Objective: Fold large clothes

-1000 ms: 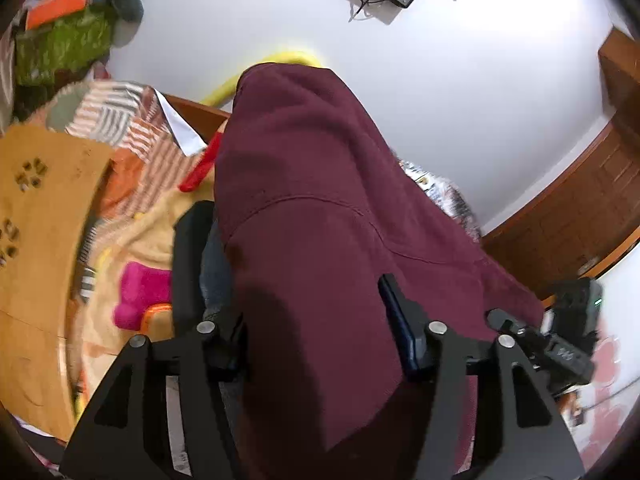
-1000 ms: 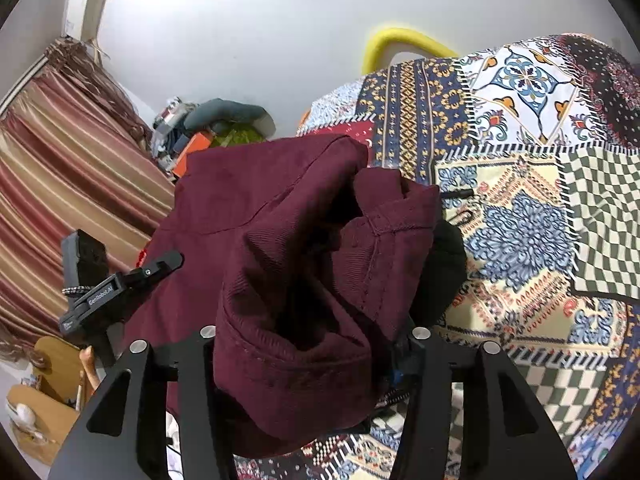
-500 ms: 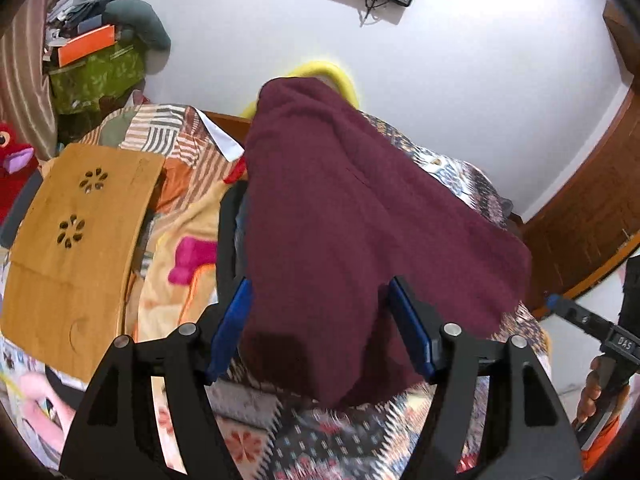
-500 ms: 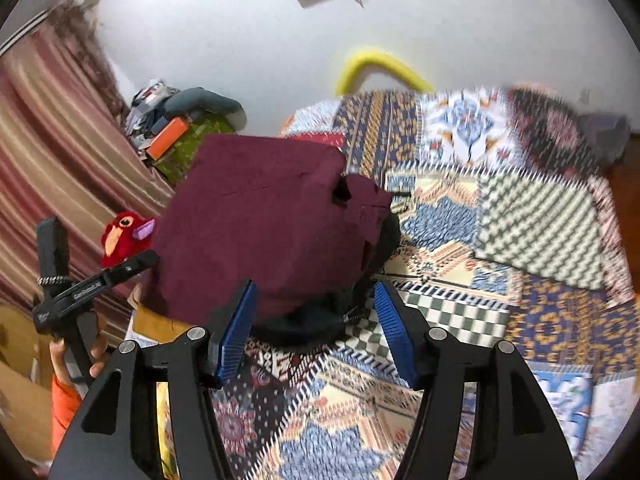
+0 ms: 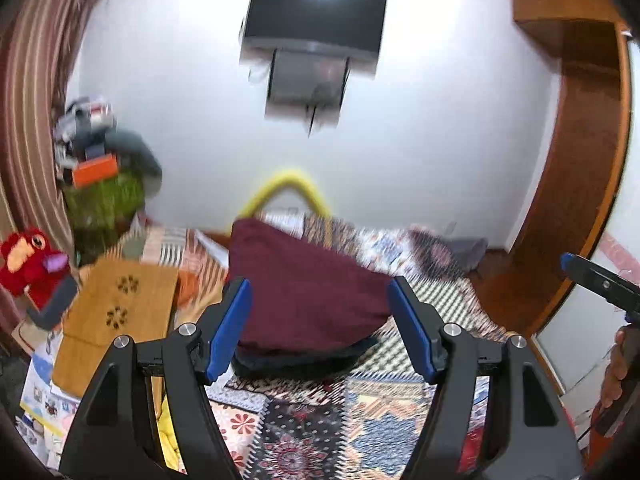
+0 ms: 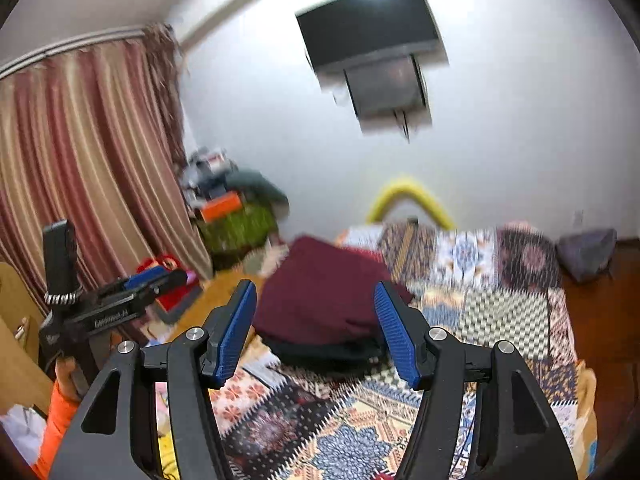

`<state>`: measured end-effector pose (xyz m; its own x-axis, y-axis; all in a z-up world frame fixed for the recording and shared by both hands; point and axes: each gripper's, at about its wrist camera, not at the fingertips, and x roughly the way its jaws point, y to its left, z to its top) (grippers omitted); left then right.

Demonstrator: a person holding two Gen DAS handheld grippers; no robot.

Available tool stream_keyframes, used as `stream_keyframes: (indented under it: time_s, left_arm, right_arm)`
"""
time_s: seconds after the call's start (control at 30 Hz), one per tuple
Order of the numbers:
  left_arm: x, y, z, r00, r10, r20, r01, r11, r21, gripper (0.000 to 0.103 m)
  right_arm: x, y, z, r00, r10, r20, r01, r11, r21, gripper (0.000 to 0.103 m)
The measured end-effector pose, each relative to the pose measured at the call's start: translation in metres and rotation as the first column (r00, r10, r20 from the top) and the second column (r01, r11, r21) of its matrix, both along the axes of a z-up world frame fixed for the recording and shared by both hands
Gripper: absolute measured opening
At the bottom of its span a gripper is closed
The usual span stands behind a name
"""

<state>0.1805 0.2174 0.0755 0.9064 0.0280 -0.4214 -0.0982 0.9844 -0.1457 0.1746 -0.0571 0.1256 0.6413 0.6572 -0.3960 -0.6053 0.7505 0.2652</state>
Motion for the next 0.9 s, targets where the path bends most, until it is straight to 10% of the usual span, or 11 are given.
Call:
stream_keyframes:
  time_s: [0.33,0.57,0.77,0.9]
  left_arm:
    - [-0.125,-0.062,0.011,0.959,0.041,0.282,-0.089,0.983,0.16,0.072]
    - [-0.167,-0.081,-0.003,0.928,0.097,0.359,-0.167,0.971,0.169,0.074]
    - [-0.18,-0.083,-0.009,0.906,0.144,0.398,-0.226,0.96,0.166,0.103]
    - [-0.18,-0.084,-0.013,0.909,0.149,0.389,-0.231,0.958,0.173,0.103]
  right_arm:
    - [-0.095,-0.01,0.017,0.969,-0.021,0.244,0.003,0.997,0.075,0.062]
    - [-0.118,0.002,0.0,0.939,-0.09,0.333,0.08,0.996,0.043,0.074]
    - [-0.12,0.007,-0.001,0.934,-0.133,0.333,0.131,0.991,0.027,0.092]
    - [-0.12,0.005,-0.003,0.925,-0.169,0.341,0.168,0.985,0.032,0.103]
